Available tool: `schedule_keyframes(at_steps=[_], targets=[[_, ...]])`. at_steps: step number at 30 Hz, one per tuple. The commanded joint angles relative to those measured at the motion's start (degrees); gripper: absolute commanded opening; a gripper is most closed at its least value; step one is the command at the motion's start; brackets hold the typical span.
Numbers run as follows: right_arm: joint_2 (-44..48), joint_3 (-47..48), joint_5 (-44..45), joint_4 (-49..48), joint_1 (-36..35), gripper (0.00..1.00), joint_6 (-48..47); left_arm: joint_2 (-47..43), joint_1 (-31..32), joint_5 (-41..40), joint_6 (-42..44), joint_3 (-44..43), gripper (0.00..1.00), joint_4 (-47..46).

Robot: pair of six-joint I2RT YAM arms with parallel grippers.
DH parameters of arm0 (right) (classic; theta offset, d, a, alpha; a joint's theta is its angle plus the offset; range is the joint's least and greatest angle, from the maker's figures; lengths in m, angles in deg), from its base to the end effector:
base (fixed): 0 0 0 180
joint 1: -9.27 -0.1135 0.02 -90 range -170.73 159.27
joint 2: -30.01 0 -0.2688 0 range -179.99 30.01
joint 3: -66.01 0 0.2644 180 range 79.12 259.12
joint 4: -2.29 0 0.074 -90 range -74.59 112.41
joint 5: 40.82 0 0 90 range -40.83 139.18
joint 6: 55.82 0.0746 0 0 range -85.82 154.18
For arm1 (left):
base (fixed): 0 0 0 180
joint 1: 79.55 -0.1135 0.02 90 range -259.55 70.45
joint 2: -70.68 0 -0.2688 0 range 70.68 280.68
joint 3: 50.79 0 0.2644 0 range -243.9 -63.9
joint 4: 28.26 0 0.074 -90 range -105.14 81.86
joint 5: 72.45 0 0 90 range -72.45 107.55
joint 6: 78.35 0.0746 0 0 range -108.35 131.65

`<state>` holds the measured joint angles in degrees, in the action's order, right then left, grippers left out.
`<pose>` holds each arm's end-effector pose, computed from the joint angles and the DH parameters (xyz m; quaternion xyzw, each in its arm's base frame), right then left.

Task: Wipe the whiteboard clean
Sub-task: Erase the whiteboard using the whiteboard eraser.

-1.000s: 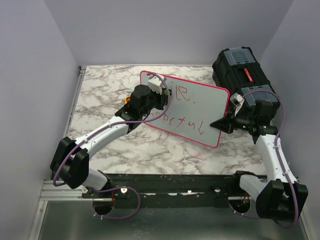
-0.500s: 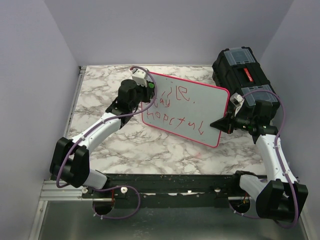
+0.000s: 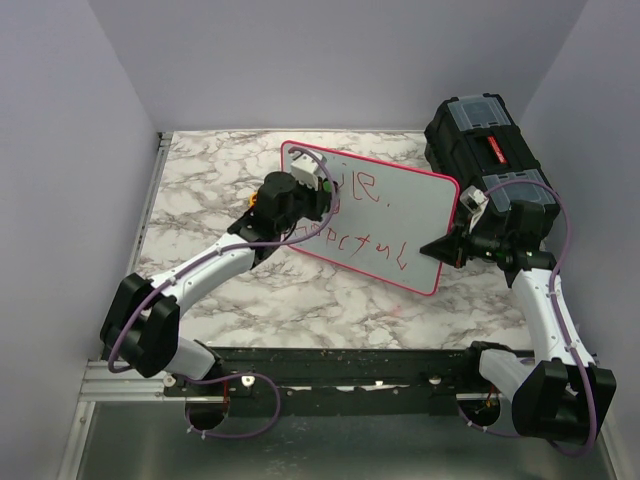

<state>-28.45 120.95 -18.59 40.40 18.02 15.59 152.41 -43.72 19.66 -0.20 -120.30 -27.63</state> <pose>0.2276 0.0348 0.2584 -0.2925 0.7349 0.4138 0.4507 0.3102 -0.2274 0.2905 0.1736 0.7622 -0.2651 0.5644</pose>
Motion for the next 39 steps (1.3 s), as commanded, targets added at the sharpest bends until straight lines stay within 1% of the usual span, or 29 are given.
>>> schedule_keyframes(at_steps=[1, 4, 8, 10, 16, 21, 23, 30, 33, 35, 39], targets=[[0.9, 0.7, -1.1, -2.1, -0.3, 0.01, -3.9, -0.8, -5.6, 1.0, -0.4, 1.9, 0.0, -0.9], [0.9, 0.6, -1.1, -2.1, -0.3, 0.0, -3.9, -1.7, -8.9, 2.0, -0.5, 2.0, 0.0, -0.4], [0.7, 0.7, -1.3, -2.1, -0.3, 0.01, -3.9, -2.0, -9.5, 3.7, -1.1, 1.7, 0.0, -0.2], [0.7, 0.7, -1.1, -2.1, -0.3, 0.01, -3.9, -1.7, -8.3, 4.2, -1.8, 2.0, 0.0, -1.1], [0.6, 0.7, -1.0, -2.2, -0.3, 0.01, -3.9, -0.5, -1.9, 2.2, -2.1, 2.0, 0.0, -2.2], [0.5, 0.6, -1.0, -2.1, -0.3, 0.0, -4.0, -0.5, -0.6, 1.0, -1.5, 1.8, 0.0, -1.7], [0.6, 0.6, -1.0, -2.1, -0.3, 0.01, -3.9, -0.4, -1.8, 0.1, -0.5, 1.6, 0.0, -0.8], [0.9, 0.6, -1.1, -2.1, -0.2, 0.01, -3.9, -2.5, -9.5, 3.0, -1.6, 3.1, 0.0, -0.8], [0.7, 0.7, -1.2, -2.1, -0.3, 0.01, -3.9, -2.5, -10.1, 3.9, -1.5, 2.9, 0.0, -0.6], [0.7, 0.7, -1.2, -2.1, -0.3, 0.0, -3.9, -2.2, -9.6, 5.5, -2.7, 3.1, 0.0, -1.3], [0.8, 0.5, -1.0, -2.1, -0.3, 0.01, -4.0, -1.5, -5.1, 4.3, -2.6, 3.2, 0.0, -2.2]])
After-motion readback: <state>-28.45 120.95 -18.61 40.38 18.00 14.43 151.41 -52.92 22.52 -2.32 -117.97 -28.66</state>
